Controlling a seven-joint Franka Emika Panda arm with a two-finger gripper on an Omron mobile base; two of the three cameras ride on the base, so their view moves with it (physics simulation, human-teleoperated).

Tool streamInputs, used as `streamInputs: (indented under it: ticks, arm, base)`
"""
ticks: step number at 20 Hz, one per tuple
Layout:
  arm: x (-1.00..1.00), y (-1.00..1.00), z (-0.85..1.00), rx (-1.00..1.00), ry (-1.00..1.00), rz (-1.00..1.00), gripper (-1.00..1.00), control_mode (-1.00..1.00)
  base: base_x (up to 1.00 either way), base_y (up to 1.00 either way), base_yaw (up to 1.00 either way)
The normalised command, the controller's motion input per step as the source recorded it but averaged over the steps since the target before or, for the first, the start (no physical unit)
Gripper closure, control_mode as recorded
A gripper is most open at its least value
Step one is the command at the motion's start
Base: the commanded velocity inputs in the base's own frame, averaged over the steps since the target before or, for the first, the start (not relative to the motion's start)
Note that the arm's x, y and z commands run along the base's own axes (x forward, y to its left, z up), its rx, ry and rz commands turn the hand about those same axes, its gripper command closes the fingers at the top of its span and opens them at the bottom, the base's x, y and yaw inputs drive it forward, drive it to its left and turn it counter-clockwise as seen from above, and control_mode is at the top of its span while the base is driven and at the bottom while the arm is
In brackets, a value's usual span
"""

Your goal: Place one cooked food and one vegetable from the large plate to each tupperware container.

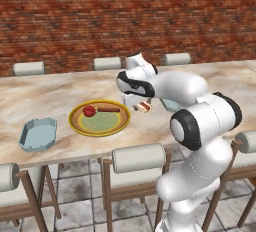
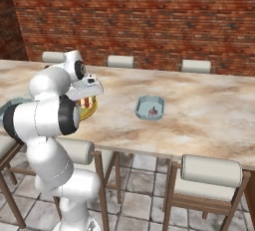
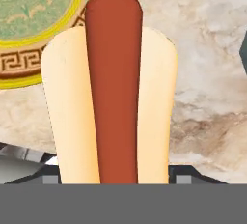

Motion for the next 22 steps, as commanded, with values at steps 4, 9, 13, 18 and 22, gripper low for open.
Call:
streamInputs:
  ticks: [4,9,13,18,22]
  arm:
    - [0.13,-1.00,0.43,0.00,0.09,-0.49,1.00,-1.00]
    - [0.09,-1.00,0.18,0.01,0.11,-0.54,1.00,-1.00]
    - [0.01,-0.98,0.00,0.20,0.03,-0.43,1.00,-1.00]
    - [0.14,-0.68,0.00,0.30,-0.01,-0.03,1.00,-1.00]
    - [0.49,-0.27,-0.09,0.06,-0.01,0.08,1.00,-1.00]
  base:
    - [0.00,0.00,0.00]
    - [0.00,0.00,0.00]
    - [0.00,0.00,0.00]
    - [0.00,0.00,0.00]
    - [0.00,0.00,0.00]
